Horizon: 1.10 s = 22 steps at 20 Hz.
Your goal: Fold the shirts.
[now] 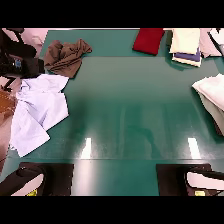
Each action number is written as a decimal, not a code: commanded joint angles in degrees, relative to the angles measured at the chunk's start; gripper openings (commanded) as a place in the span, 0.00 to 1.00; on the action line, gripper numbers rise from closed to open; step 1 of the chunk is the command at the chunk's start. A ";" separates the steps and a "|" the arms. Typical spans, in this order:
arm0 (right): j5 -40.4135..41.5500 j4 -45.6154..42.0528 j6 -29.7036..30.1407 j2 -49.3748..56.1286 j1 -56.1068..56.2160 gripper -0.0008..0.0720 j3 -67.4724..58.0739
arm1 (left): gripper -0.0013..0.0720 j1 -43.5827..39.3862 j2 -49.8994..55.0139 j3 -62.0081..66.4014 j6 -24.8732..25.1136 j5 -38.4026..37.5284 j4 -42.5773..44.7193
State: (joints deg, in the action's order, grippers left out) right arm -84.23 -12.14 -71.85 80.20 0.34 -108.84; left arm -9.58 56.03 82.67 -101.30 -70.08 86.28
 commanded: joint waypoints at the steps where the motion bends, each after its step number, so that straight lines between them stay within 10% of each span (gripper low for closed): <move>1: -4.15 -2.03 -0.28 4.46 6.69 0.62 0.00 | 0.05 0.04 0.02 0.00 -2.32 10.49 -2.62; 5: -4.46 -2.01 -0.28 7.87 9.94 0.62 0.00 | 0.05 0.04 0.28 -0.11 2.10 6.23 -11.26; 8: -4.55 -2.29 -0.09 8.61 10.05 0.62 0.00 | 0.05 0.33 1.46 -4.17 -8.22 -5.60 14.36; 9: -4.63 -2.62 0.15 8.41 10.05 0.62 0.00 | 0.32 1.60 1.53 -7.78 -8.44 -9.20 19.65; 10: -4.81 -2.56 0.63 8.39 10.05 0.62 0.00 | 0.85 3.56 1.53 -11.41 -7.61 -10.75 20.68; 11: -4.98 -2.62 1.20 8.37 10.05 0.62 0.00 | 0.99 6.32 1.53 -15.56 -7.65 -10.95 20.46; 22: -6.84 -2.51 3.96 8.37 10.64 0.62 0.00 | 0.99 20.92 3.08 -31.87 -12.83 5.20 21.09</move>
State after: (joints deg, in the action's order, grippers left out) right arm -90.65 -14.72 -68.53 88.55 10.90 -108.81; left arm 10.13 58.06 52.12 -111.07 -70.63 107.59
